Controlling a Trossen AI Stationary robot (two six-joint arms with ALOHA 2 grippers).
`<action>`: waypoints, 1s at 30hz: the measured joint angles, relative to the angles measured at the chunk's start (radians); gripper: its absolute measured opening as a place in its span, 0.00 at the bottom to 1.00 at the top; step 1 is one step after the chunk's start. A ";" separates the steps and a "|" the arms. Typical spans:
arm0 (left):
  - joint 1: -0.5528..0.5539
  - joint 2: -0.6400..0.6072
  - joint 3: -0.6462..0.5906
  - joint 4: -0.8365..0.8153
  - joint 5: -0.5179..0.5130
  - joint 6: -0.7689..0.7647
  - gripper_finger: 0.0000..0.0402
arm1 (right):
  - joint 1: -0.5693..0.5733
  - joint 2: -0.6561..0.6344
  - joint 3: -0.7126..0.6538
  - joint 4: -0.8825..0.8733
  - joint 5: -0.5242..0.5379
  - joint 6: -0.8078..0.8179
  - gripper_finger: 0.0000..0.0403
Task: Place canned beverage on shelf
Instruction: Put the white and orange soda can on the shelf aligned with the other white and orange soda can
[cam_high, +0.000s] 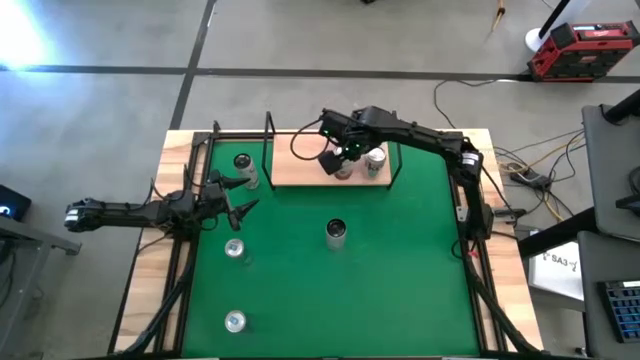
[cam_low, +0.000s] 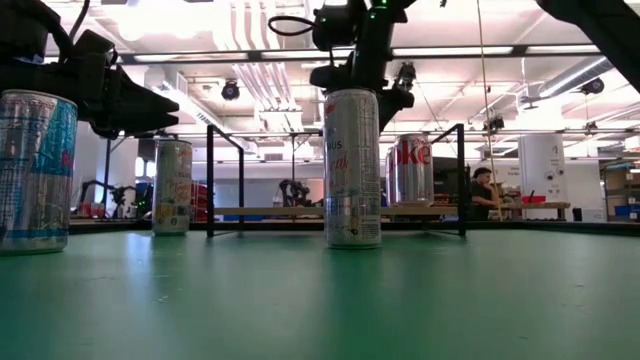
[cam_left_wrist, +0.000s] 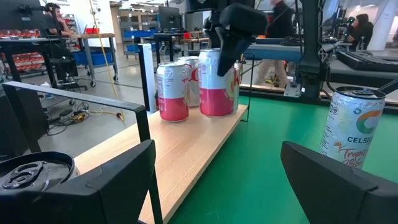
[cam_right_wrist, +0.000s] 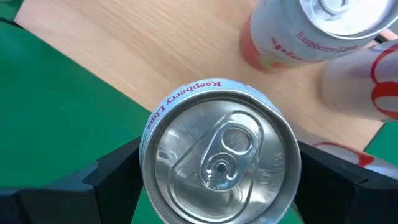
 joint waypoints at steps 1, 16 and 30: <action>0.000 0.000 0.000 0.000 0.000 0.000 0.83 | -0.002 0.004 0.000 0.000 -0.003 0.011 0.81; 0.000 0.000 0.000 0.000 0.000 0.000 0.83 | -0.008 0.015 -0.014 0.023 -0.002 0.072 0.81; 0.000 0.000 0.000 0.000 0.000 0.000 0.83 | -0.008 0.015 -0.066 0.053 0.014 0.156 0.81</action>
